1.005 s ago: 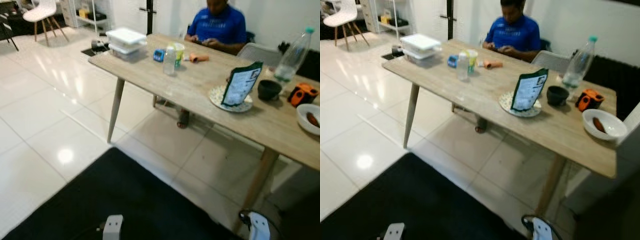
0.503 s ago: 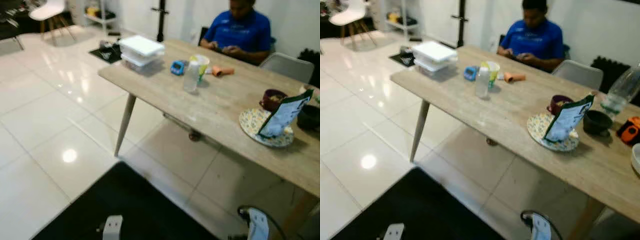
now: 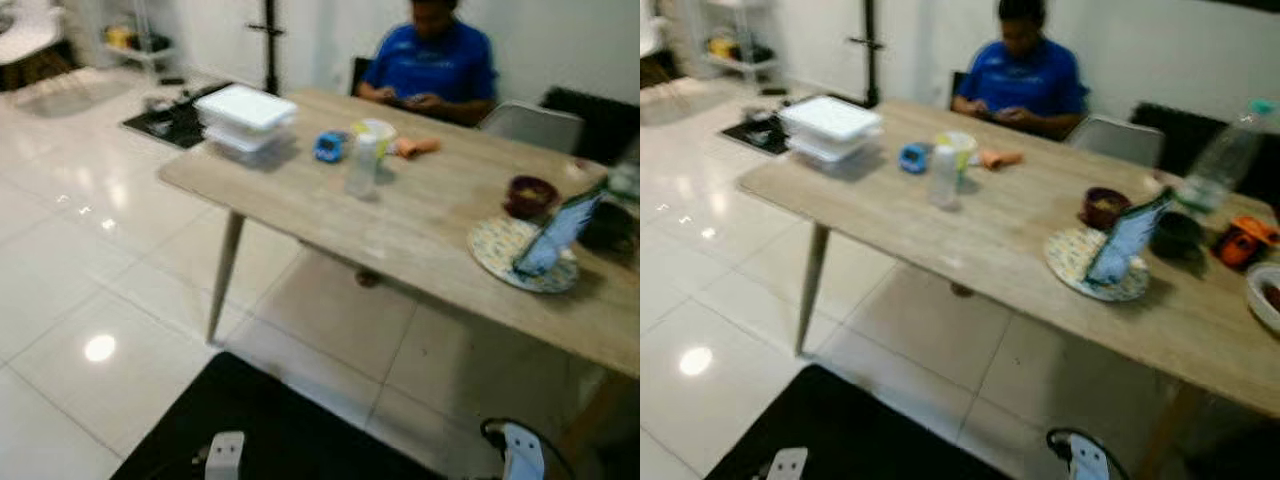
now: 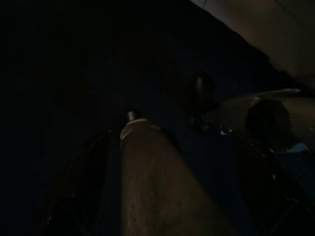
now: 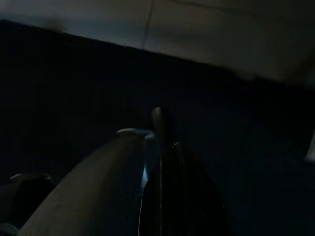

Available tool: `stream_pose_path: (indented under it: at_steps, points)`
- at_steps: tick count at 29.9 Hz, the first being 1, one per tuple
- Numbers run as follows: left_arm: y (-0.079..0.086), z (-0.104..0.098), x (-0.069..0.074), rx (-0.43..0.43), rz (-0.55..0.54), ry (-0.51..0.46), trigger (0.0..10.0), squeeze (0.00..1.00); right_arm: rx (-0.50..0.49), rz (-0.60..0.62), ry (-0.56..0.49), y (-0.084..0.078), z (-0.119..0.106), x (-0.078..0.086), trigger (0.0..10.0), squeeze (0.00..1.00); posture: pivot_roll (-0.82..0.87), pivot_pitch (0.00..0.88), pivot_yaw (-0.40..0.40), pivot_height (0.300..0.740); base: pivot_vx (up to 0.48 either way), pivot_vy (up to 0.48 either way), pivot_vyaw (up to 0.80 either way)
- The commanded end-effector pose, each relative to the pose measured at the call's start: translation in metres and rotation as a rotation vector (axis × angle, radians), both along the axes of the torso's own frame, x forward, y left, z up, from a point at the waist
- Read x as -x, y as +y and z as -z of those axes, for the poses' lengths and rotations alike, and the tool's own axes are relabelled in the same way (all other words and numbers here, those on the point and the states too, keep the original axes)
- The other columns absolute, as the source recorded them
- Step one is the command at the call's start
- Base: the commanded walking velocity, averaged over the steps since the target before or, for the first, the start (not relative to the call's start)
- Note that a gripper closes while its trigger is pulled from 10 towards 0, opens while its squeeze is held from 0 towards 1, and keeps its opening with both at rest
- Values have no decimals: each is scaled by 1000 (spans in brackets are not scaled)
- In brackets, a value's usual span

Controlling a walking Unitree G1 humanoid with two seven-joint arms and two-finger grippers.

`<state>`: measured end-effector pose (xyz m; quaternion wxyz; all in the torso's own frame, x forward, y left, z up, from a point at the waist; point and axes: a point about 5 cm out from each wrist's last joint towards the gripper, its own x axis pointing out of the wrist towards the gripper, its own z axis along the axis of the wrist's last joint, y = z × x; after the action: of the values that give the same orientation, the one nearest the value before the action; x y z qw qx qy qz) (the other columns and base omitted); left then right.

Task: Restocking fridge

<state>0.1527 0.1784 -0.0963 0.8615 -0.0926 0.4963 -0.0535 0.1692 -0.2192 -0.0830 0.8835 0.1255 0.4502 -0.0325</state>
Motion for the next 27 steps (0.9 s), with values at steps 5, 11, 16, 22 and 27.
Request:
stream_pose_path:
  at_steps: [5,11,16,22,27]
  points:
    - [-2,1,3,6,6,8,10000,0,7,-11,15,-2,1,3,10000,0,-91,54,-34,740,0,0,-769]
    - [-3,1,2,10,12,6,10000,0,7,-14,17,-2,1,3,10000,0,-89,56,-35,740,0,0,-772]
    - [-4,1,2,12,13,4,10000,0,6,-16,18,-2,1,3,10000,0,-89,56,-35,740,0,0,-772]
    - [-4,1,2,11,16,0,10000,0,6,-16,24,-1,2,5,10000,0,-89,56,-35,740,0,0,-775]
    - [-5,0,0,10,21,-8,10000,0,6,-18,19,-2,1,3,10000,0,-89,56,-35,740,0,0,-775]
